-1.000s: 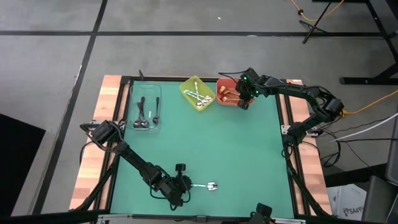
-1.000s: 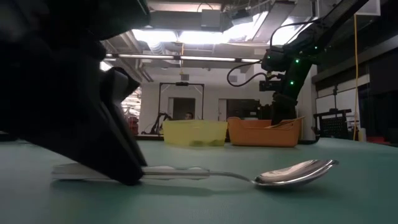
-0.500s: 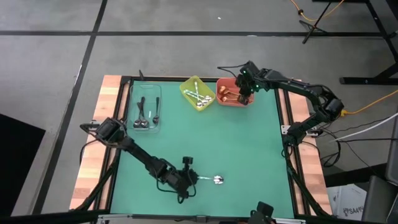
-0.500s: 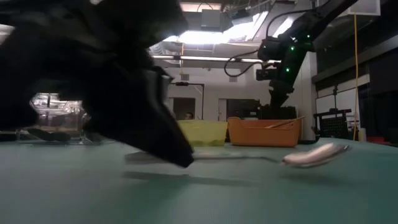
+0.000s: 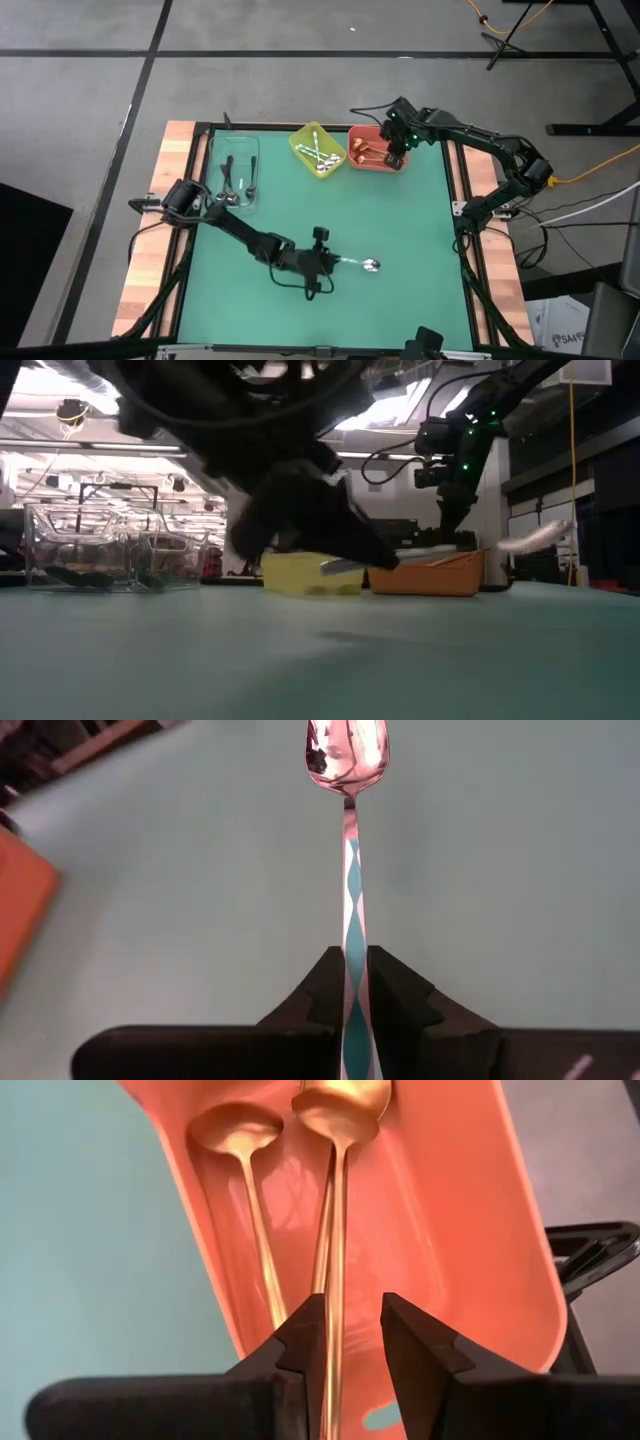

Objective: Sort silverware by color (type)
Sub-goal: Put the blue spoon into the green bin

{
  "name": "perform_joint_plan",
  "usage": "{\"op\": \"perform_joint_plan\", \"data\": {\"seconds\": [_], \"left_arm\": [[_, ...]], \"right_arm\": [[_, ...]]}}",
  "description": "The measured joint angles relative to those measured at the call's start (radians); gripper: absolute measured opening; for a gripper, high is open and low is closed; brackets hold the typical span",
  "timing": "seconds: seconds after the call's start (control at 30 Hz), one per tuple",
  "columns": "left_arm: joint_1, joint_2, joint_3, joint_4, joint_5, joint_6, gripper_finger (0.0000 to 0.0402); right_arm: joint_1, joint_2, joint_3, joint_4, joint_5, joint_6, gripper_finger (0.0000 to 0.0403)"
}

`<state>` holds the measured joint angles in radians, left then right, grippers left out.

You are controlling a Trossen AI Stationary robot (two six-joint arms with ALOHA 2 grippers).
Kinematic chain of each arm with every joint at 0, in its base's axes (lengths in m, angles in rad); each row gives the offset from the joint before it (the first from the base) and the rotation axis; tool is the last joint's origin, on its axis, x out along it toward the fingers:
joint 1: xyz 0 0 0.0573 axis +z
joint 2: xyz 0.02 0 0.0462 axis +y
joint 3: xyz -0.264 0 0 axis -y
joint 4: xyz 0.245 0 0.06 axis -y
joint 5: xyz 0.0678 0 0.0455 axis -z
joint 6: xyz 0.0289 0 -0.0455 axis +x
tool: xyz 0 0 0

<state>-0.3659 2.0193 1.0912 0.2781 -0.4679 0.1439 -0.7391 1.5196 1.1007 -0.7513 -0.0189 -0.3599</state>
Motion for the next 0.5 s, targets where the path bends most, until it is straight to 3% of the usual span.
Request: {"op": "perform_joint_plan", "data": {"seconds": [0.5], "left_arm": [[0.231,-0.109,0.001,0.021,0.016,0.397,0.0023]], "right_arm": [[0.000,0.000,0.000,-0.064,0.000,-0.003,0.0089]]}}
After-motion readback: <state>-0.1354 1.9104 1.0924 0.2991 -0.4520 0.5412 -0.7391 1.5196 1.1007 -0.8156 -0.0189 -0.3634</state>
